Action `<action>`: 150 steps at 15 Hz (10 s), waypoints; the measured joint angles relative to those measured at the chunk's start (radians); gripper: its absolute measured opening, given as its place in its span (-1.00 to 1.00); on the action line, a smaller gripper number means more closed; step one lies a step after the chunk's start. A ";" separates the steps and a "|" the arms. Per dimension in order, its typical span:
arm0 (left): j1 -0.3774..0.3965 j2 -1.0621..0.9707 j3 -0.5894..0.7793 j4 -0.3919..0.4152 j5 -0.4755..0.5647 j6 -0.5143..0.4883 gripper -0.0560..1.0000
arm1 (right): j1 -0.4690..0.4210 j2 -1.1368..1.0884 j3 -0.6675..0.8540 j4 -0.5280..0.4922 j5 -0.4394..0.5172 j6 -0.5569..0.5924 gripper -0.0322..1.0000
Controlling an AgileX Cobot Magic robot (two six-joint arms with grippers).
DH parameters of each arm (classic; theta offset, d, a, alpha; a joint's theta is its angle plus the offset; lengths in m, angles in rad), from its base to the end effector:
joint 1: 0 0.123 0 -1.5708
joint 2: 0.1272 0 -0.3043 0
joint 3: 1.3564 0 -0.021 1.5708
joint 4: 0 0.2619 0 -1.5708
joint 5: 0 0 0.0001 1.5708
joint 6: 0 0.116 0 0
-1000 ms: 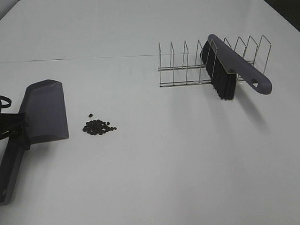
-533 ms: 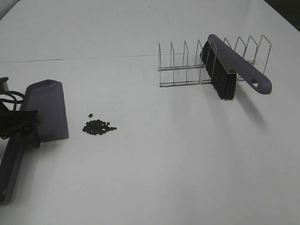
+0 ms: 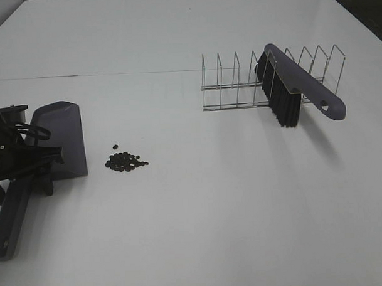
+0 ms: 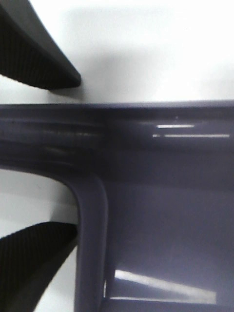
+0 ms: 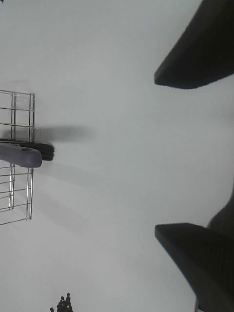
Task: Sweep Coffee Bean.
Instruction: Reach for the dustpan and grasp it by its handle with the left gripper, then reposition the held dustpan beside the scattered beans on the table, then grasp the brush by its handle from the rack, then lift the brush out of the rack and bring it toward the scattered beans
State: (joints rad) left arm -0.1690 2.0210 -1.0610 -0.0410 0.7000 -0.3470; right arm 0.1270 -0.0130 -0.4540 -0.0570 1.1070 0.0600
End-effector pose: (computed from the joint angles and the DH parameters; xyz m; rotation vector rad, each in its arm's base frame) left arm 0.3447 -0.0619 0.0749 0.3274 -3.1155 0.0392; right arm 0.0086 -0.0049 0.2525 -0.0680 2.1213 0.0417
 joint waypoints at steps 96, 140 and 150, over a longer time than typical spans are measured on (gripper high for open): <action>-0.068 -0.253 0.036 0.130 0.090 0.198 -0.25 | 0.006 2.321 -1.533 -0.141 -0.047 0.096 -0.25; -0.068 -0.211 0.233 0.261 -0.162 0.269 -0.25 | 0.316 1.821 -0.858 -0.200 -0.173 0.366 -0.25; -0.068 -0.171 0.224 0.262 -0.121 0.249 -0.25 | 0.418 2.117 -1.142 -0.201 -0.016 0.286 -0.25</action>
State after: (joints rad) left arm -0.2370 1.8500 -0.8370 0.2210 0.5790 -0.0980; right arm 0.5450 2.1040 -1.5960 -0.2580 1.0910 0.3460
